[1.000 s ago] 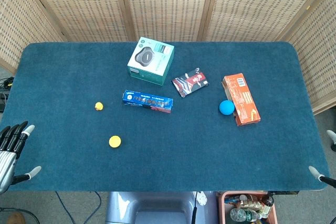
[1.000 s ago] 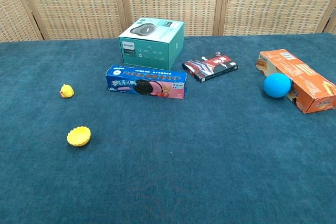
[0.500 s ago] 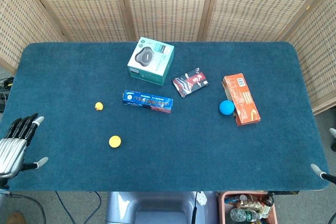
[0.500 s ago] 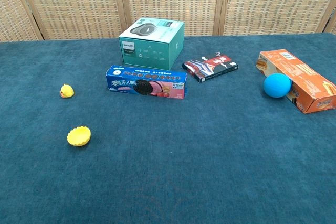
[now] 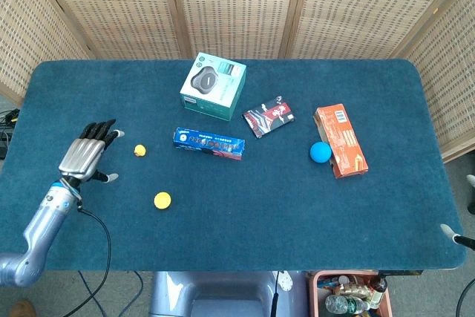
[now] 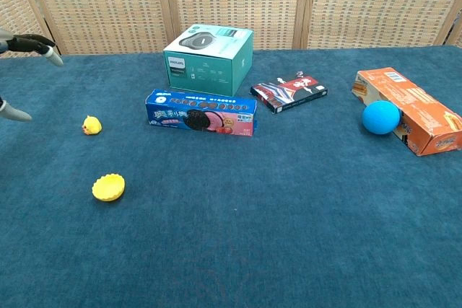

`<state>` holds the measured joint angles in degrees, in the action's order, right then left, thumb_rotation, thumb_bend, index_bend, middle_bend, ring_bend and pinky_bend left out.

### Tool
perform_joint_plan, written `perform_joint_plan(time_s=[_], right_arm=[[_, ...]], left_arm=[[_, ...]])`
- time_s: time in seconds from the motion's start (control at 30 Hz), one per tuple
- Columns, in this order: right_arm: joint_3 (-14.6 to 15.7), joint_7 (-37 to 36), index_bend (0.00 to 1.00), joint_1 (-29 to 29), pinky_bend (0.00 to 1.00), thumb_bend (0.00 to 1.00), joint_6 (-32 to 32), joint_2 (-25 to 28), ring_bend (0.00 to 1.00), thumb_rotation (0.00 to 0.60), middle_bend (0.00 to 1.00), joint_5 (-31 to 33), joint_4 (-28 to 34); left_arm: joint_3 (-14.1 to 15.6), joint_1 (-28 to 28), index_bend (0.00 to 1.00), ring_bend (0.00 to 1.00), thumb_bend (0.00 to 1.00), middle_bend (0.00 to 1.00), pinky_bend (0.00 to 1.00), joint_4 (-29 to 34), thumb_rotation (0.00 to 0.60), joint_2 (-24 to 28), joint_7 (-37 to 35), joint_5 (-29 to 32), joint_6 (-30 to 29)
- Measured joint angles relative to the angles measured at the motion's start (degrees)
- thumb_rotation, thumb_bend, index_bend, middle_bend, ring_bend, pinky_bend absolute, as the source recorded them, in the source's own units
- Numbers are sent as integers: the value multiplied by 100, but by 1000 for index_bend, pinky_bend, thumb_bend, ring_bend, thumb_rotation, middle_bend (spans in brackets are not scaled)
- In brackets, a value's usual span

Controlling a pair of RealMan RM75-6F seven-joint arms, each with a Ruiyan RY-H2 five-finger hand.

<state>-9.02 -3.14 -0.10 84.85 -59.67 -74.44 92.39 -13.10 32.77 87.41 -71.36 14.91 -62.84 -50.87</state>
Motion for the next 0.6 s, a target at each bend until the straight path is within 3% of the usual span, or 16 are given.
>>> perform_joint_plan(time_s=[0.3, 0.6], right_arm=[[-66, 153, 0, -2, 0, 0, -109, 17, 0, 600, 0, 328, 50], [-70, 298, 0, 14, 0, 0, -136, -34, 0, 600, 0, 417, 41]], left_arm=[[-52, 880, 308, 0, 229, 0, 0, -2058, 600, -1270, 370, 1007, 955], [21, 1285, 371, 0, 248, 0, 0, -2968, 600, -1914, 226, 1232, 1397]])
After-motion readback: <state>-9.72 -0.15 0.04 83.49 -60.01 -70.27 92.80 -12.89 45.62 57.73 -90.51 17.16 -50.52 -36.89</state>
